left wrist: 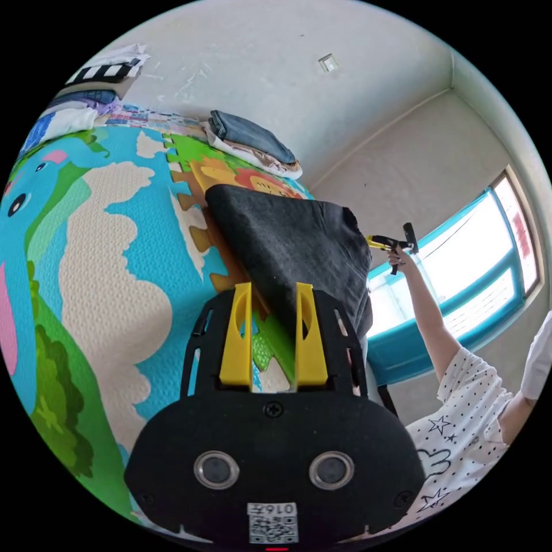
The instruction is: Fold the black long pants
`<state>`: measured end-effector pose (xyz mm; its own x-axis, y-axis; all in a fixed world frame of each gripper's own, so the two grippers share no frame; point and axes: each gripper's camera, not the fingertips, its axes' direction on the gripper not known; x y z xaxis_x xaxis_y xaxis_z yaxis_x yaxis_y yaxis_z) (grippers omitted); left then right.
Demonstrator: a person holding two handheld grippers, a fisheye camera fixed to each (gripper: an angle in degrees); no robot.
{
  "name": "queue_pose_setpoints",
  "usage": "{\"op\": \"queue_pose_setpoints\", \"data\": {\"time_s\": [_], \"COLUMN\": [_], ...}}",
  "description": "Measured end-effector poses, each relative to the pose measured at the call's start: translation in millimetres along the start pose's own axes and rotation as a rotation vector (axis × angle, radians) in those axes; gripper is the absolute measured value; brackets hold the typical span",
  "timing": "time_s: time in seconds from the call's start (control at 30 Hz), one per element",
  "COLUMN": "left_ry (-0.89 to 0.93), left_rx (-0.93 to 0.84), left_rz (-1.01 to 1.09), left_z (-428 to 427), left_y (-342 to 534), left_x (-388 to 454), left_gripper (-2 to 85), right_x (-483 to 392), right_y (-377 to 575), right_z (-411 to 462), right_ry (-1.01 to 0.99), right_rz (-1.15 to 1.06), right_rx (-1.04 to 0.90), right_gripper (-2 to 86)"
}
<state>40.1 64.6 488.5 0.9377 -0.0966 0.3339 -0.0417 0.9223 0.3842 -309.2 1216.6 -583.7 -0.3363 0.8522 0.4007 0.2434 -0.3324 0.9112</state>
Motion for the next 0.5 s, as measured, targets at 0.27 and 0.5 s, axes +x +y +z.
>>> {"op": "queue_pose_setpoints", "data": {"time_s": [0.27,0.5], "left_ry": [0.041,-0.023], "left_rx": [-0.022,0.006], "left_rz": [-0.009,0.041], "left_z": [-12,-80], "left_y": [-21,-34], "left_x": [-40,-59], "left_gripper": [0.5,-0.7], "right_x": [57,22], "right_y": [52,63], "right_z": [41,57], "right_ry": [-0.332,-0.355], "right_rz": [0.087,0.017], "right_rx": [0.056,0.058], "right_gripper": [7.1,2.1]}}
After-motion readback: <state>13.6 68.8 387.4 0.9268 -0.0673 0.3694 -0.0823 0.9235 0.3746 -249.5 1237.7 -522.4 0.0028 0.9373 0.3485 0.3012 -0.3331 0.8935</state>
